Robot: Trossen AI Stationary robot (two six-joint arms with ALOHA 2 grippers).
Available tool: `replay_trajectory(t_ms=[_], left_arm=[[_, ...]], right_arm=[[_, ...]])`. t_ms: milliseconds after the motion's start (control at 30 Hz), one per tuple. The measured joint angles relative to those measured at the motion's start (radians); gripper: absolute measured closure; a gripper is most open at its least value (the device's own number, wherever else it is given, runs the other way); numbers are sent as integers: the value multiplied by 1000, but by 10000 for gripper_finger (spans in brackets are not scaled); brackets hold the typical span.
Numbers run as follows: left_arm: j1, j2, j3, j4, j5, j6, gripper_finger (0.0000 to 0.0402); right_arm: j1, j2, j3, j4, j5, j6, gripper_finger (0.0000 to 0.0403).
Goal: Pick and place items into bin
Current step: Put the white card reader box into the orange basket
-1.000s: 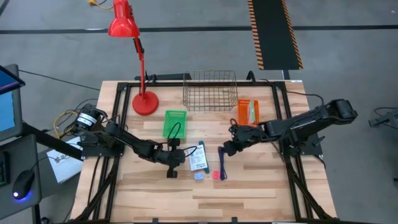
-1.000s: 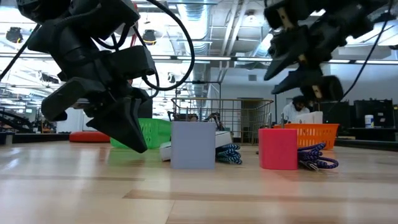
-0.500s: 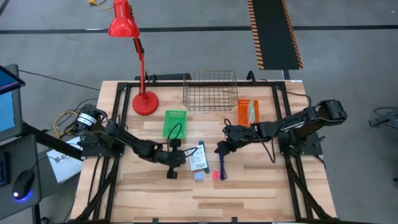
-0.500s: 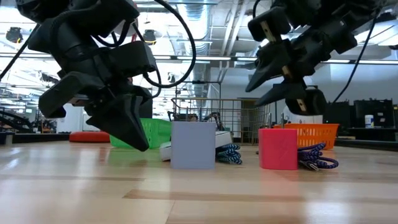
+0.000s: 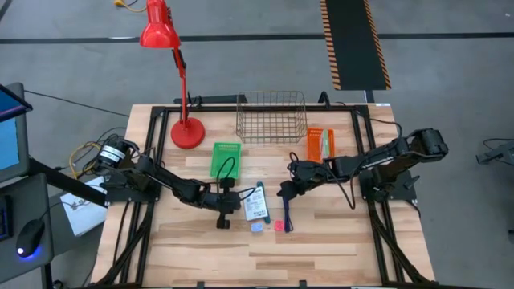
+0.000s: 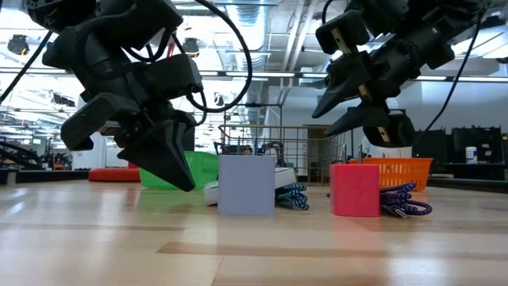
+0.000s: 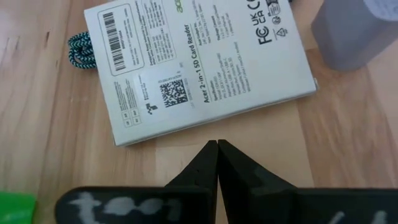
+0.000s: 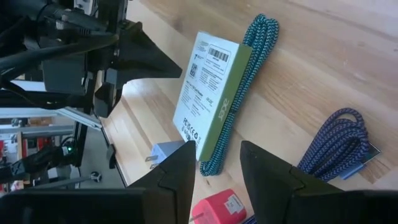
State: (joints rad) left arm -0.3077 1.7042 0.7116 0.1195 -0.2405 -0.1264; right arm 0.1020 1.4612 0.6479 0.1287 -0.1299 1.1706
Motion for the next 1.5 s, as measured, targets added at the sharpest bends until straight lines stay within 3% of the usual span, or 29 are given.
replay_trajectory(t_ms=[1000,1500], left_arm=[[0,0,0,-1,1,-18,401],[0,0,-1,-2,0,-16,401]], right_arm=[[0,-1,0,7,-22,-27,285],[-25,115,1,156,-100,-19,208]])
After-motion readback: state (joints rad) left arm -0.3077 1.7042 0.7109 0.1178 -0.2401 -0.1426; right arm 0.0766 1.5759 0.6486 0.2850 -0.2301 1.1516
